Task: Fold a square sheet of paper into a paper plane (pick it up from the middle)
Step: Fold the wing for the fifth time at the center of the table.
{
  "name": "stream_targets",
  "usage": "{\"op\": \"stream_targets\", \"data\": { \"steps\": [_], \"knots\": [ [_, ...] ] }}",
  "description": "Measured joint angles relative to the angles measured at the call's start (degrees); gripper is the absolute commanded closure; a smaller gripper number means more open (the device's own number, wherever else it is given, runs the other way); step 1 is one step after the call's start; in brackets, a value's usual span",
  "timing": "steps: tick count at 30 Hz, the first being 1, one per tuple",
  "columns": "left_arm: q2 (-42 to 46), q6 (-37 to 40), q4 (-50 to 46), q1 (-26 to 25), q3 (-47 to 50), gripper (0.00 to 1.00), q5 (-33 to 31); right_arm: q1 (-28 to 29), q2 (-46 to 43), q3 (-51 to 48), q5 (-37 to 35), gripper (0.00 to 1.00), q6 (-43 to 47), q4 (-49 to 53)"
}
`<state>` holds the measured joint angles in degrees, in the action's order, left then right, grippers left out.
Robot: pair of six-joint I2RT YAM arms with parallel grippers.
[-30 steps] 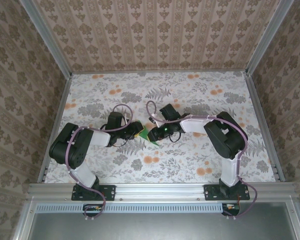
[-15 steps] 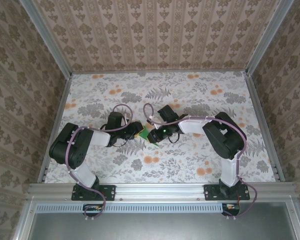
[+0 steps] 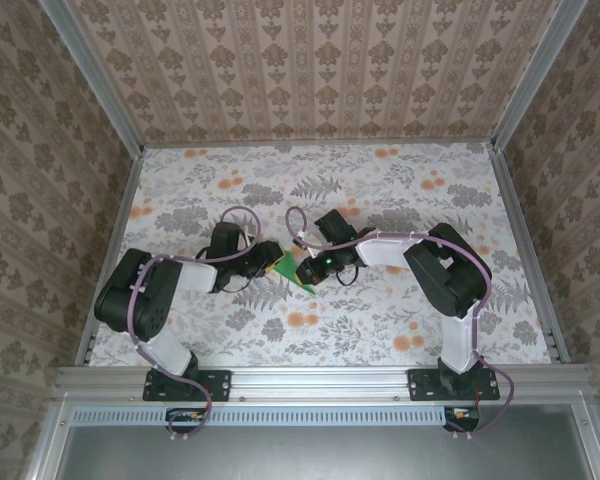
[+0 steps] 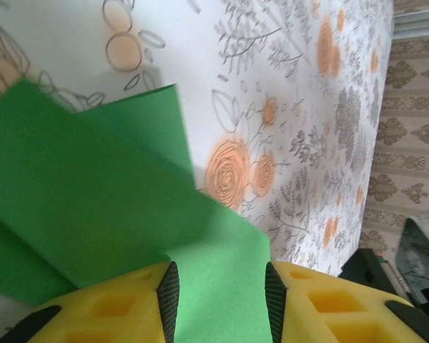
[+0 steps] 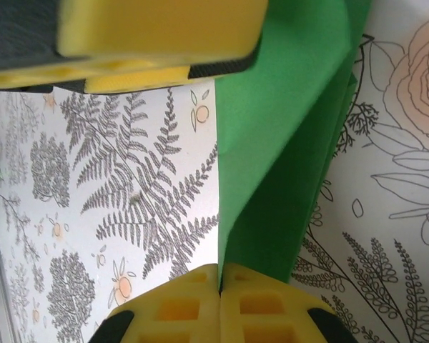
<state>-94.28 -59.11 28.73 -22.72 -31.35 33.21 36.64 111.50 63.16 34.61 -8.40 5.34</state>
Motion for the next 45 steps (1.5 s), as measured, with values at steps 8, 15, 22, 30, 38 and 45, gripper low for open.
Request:
{"op": "stream_targets", "data": {
  "steps": [8,15,22,30,38,45],
  "knots": [
    [6.75,1.09,0.07,0.42,3.56,0.59,-0.02,-0.09,1.14,0.02,2.89,1.0,-6.08,-3.76],
    [9.55,1.97,0.15,-0.98,6.23,0.59,-0.2,-0.68,3.67,0.02,5.68,1.0,-12.02,-6.51],
    [9.42,2.36,0.76,-2.75,6.27,0.59,-0.26,-1.03,4.81,0.28,7.74,1.0,-15.02,-7.15],
    [5.38,2.34,2.29,-4.68,6.19,0.59,-0.63,-1.03,6.14,2.23,8.0,1.0,-15.67,-5.95],
    [3.17,2.32,3.5,-4.96,5.66,0.6,-0.87,-1.14,6.69,3.08,8.2,1.0,-15.61,-3.58],
    [2.82,2.32,3.39,-5.01,5.66,0.63,-2.38,-1.14,6.97,3.69,8.2,1.0,-15.37,-2.51]
  ]
}}
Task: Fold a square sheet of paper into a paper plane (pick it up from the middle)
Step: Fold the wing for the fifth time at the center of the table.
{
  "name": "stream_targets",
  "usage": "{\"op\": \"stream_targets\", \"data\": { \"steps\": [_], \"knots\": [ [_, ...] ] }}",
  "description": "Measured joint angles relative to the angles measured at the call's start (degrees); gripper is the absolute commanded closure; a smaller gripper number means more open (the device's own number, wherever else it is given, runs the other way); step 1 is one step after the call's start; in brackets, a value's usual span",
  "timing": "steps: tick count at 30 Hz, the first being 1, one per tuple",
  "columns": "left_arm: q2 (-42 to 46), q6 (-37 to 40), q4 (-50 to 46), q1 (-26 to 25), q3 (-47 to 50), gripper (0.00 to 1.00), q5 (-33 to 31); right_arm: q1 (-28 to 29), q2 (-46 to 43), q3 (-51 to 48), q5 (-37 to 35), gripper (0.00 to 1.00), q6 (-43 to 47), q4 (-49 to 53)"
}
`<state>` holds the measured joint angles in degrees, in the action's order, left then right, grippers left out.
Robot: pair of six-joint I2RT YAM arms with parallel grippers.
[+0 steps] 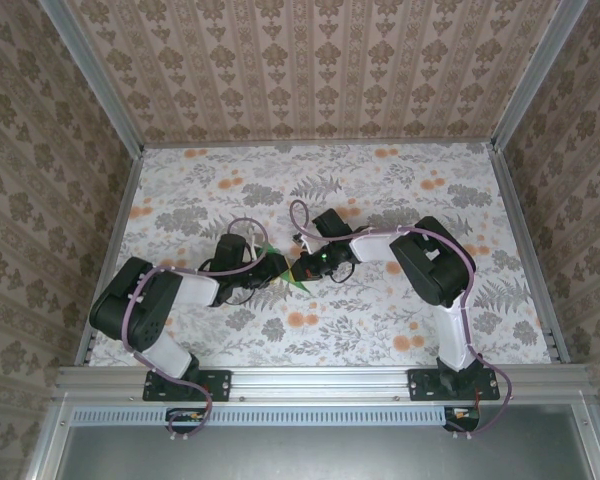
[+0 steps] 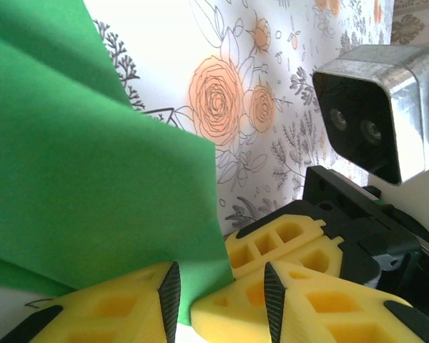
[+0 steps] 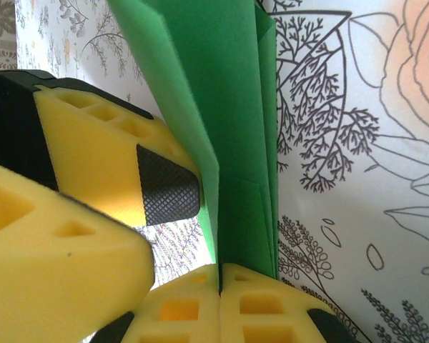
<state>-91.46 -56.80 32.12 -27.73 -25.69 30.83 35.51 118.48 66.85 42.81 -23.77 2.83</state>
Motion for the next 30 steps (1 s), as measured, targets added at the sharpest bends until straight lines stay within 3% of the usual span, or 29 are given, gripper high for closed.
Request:
{"op": "stream_targets", "data": {
  "steps": [16,24,30],
  "knots": [
    [-0.66,-0.26,-1.88,0.04,-0.2,0.77,-3.13,0.0,0.0,0.31,-0.13,0.99,1.09,0.57],
    [-0.85,-0.24,-4.48,0.07,-1.42,0.79,-3.48,0.0,-0.48,0.57,-0.35,0.83,1.51,1.36],
    [-1.07,-0.26,-5.4,0.09,-1.88,0.8,-3.43,0.0,-3.06,0.28,-0.76,0.81,4.28,3.5]
  ]
}}
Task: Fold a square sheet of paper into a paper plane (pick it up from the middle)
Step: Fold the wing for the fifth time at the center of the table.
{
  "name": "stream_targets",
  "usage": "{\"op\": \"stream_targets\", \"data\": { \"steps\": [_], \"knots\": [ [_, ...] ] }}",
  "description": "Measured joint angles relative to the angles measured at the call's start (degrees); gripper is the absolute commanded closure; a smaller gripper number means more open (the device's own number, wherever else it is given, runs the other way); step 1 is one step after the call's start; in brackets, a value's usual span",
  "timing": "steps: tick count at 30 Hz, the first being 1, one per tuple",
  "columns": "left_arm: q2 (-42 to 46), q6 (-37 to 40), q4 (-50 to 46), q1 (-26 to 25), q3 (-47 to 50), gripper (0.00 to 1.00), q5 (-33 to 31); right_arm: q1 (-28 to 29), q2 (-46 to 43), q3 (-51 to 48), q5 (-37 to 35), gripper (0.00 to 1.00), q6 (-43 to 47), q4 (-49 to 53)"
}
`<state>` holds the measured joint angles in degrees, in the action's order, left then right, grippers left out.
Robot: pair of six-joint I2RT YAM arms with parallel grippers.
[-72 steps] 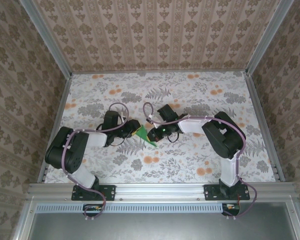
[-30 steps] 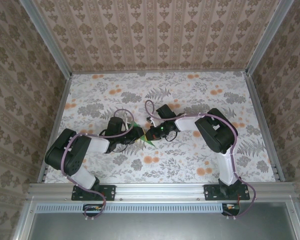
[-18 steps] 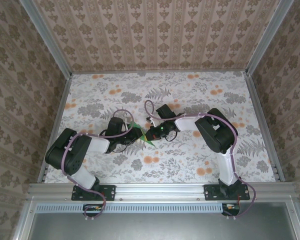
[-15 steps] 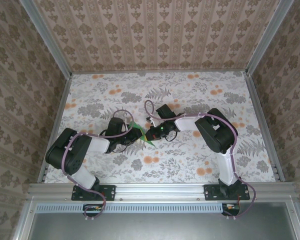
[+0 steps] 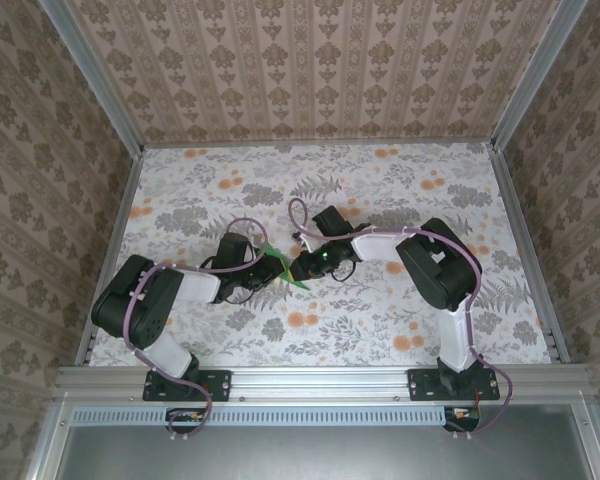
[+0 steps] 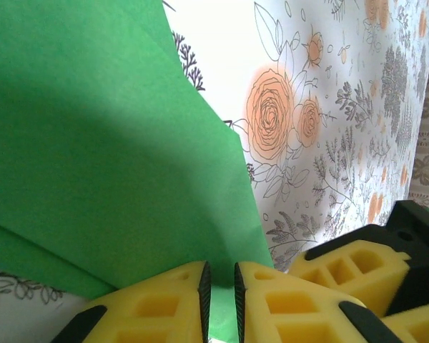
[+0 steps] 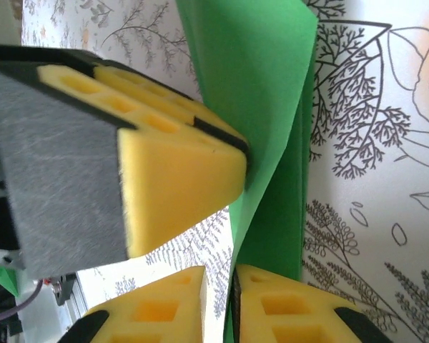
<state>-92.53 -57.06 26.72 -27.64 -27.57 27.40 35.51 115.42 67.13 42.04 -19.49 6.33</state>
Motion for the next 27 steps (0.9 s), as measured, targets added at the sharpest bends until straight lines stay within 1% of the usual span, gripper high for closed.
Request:
{"op": "stream_targets", "data": {
  "steps": [5,10,15,20,21,25,27],
  "knots": [
    [0.0,0.0,-0.68,0.09,-0.33,0.8,-0.02,-0.02,-0.24,-0.02,-0.02,0.8,3.08,2.51],
    [-0.13,-0.11,-1.14,0.31,-0.57,0.8,0.24,0.0,-0.24,0.0,-0.24,0.8,6.29,5.35],
    [-0.17,-0.15,-1.44,0.35,-0.7,0.8,0.37,0.0,-0.15,0.02,-1.33,0.89,8.68,7.34],
    [-0.31,-0.17,-1.46,0.39,-0.79,0.8,0.48,0.0,0.79,0.72,-2.51,0.91,9.27,8.59],
    [-0.37,-0.17,-1.51,0.42,-0.85,0.81,0.59,-0.02,0.81,1.05,-2.75,0.9,9.29,8.94],
    [-0.44,-0.2,-1.86,0.68,-0.98,0.8,0.98,0.0,0.55,1.46,-3.82,0.81,8.74,9.6],
    [-0.52,-0.2,-1.9,0.68,-1.05,0.81,1.11,0.2,-0.44,1.36,-5.38,0.79,8.22,9.6]
  ]
}}
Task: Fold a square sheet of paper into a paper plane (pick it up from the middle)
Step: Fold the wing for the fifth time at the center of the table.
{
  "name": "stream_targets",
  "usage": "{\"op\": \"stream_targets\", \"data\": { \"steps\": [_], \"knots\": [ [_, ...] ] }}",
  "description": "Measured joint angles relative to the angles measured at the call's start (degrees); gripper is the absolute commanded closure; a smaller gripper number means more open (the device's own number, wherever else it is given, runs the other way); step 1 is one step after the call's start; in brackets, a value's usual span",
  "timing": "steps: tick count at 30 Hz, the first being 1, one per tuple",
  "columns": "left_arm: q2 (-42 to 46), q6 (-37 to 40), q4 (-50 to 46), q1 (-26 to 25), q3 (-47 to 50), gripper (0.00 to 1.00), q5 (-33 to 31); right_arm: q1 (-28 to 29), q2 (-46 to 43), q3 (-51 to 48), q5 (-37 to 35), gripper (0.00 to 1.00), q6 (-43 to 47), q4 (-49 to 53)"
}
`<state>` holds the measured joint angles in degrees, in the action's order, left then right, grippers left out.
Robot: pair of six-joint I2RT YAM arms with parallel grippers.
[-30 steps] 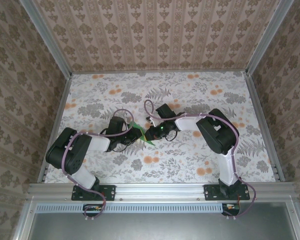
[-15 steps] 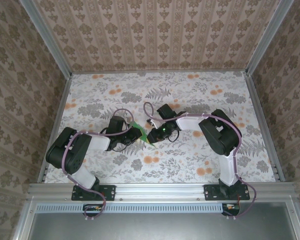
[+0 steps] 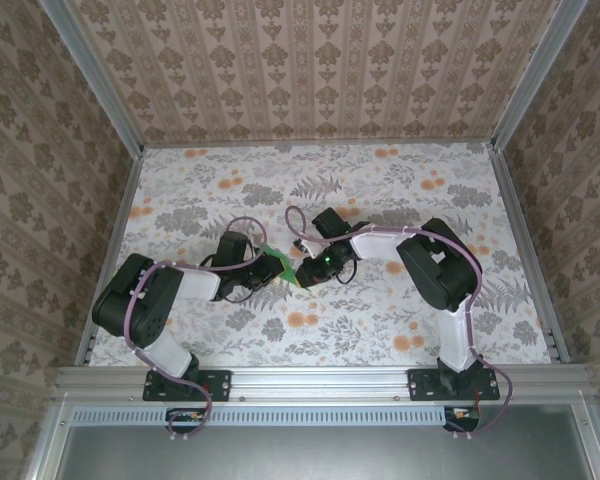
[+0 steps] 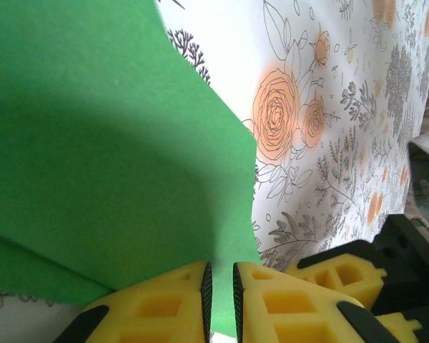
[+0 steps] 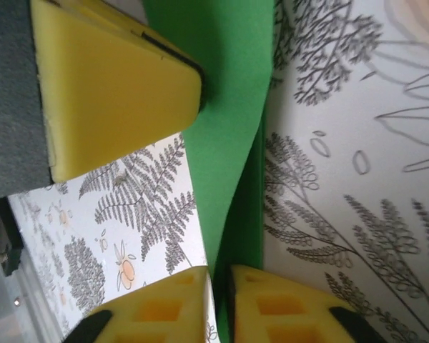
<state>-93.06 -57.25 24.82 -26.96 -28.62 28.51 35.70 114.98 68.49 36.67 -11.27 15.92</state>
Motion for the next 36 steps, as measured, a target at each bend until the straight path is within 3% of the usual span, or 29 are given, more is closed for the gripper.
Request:
{"op": "stream_targets", "data": {
  "steps": [4,11,14,36],
  "knots": [
    [0.0,-0.02,-0.13,0.04,-0.04,0.82,0.0,0.72,-4.07,-0.83,-4.55,0.79,-1.4,-0.02],
    [-0.13,-0.04,-0.42,0.04,-0.2,0.83,0.02,3.58,-7.5,-0.7,-9.11,0.97,-3.74,-0.5],
    [-0.22,-0.13,-0.81,0.04,-0.39,0.83,0.11,4.61,-6.47,-0.07,-8.9,1.0,-4.2,-0.33],
    [-0.26,-0.15,-4.31,0.04,-1.9,0.84,-0.31,5.81,-0.46,5.73,-14.21,1.0,-2.36,6.71]
  ]
}}
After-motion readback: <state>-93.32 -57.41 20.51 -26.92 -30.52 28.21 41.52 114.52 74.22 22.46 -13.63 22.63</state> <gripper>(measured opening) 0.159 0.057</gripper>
